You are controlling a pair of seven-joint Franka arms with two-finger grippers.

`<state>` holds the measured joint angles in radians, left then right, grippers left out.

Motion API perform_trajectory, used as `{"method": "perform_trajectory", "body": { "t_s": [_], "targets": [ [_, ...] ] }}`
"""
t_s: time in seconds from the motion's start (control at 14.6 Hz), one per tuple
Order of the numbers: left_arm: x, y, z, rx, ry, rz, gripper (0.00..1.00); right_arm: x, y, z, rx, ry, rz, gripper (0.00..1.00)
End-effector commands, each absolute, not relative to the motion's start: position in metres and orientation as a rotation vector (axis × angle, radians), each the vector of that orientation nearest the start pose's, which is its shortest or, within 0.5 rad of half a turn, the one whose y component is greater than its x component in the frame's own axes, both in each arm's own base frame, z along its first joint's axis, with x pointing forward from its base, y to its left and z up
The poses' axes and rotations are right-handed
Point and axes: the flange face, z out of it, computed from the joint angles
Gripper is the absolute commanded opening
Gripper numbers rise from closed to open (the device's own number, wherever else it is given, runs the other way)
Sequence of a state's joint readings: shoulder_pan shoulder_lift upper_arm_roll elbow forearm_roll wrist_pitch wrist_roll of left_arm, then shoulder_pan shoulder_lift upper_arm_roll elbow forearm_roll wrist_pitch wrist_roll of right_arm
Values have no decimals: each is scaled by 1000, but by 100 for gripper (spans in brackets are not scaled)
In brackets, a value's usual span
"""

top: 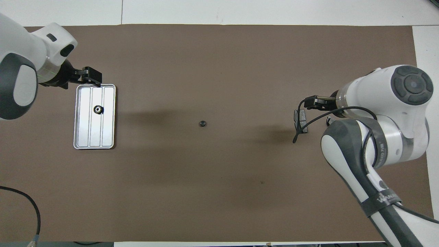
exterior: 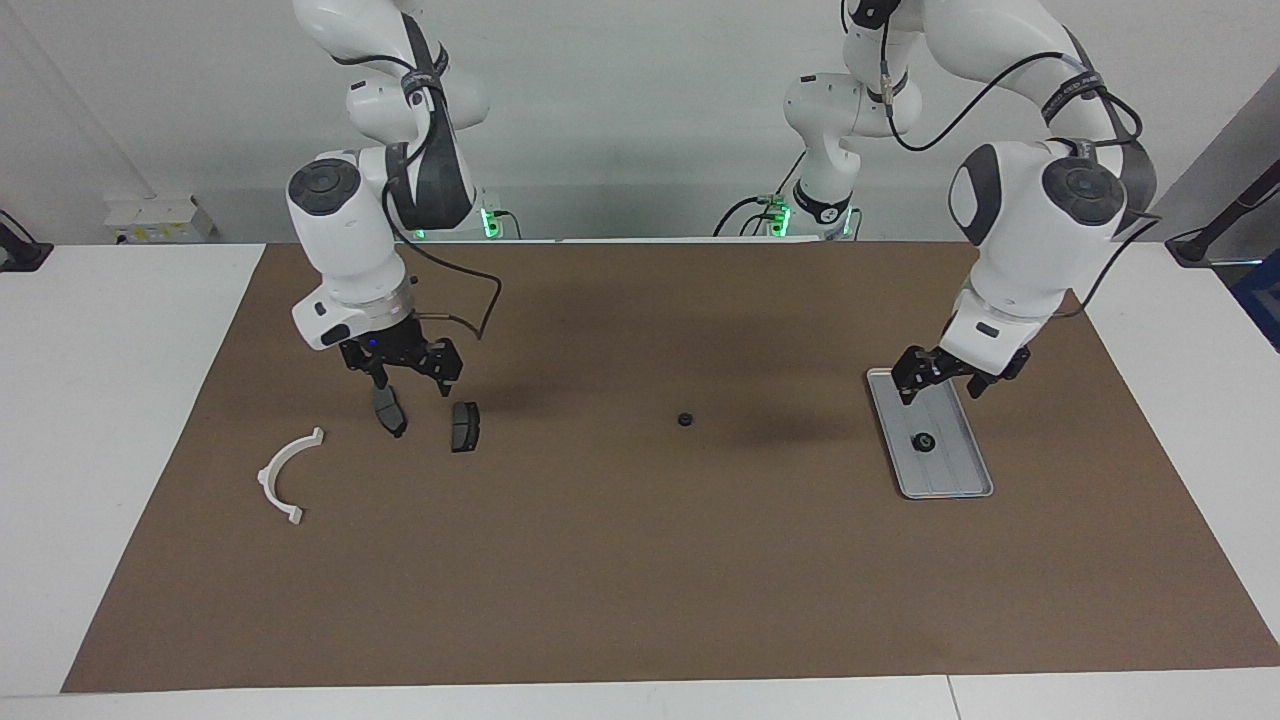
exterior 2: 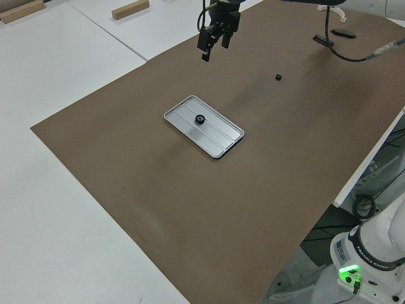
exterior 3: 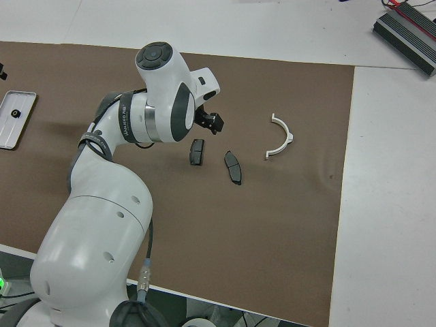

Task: Place bearing gear from tray to pile

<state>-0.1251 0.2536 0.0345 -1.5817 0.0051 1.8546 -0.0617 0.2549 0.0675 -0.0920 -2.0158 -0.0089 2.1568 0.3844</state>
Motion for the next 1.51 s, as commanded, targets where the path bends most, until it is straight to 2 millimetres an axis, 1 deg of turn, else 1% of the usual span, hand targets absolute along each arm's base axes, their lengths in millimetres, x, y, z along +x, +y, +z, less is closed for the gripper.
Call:
{"method": "perform_trajectory", "body": {
  "t_s": [0.0,0.07,0.14,0.21,0.41,0.48,0.55,0.62,0.68,0.75,0.89,0.96,1.1,1.16,1.23,1.3,1.37,1.44],
  "targets": [
    [644,-19,494,-3167,122,-30,100,565,134,434,-3078,469,-132,100],
    [644,-6,493,-3169,135,-46,100,563,148,435,-3069,503,-135,100],
    [643,2,491,-3168,132,-52,100,562,165,436,-3061,526,-135,100],
    [641,7,482,-3168,141,-40,100,560,182,435,-3052,559,-133,100],
    [637,10,457,-3165,148,-55,100,566,231,438,-3048,628,-107,100],
    [635,9,447,-3165,152,-52,100,566,246,439,-3056,623,-98,100],
    [632,8,431,-3165,152,-52,100,566,259,439,-3058,608,-100,100],
    [629,9,416,-3164,149,-62,100,566,269,440,-3058,608,-101,100],
    [626,7,404,-3162,152,-74,100,566,282,437,-3060,612,-96,100],
    [624,6,396,-3161,153,-78,99,566,295,437,-3051,637,-102,100],
    [621,3,385,-3158,182,-76,99,568,317,436,-3045,670,-103,100],
    [620,2,379,-3157,183,-81,99,570,324,438,-3041,691,-104,100],
    [611,0,360,-3154,182,-107,99,577,337,438,-3025,738,-108,100],
    [607,0,351,-3153,181,-112,99,577,350,435,-3015,756,-108,100],
    [606,0,348,-3153,178,-116,99,580,359,432,-2996,785,-97,100],
    [605,-6,343,-3152,190,-116,99,583,365,428,-2972,811,-70,100],
    [604,-9,339,-3152,194,-118,99,585,372,417,-2971,831,-48,100],
    [602,-8,337,-3151,194,-123,99,581,390,400,-2998,842,-24,100]
  ]
}}
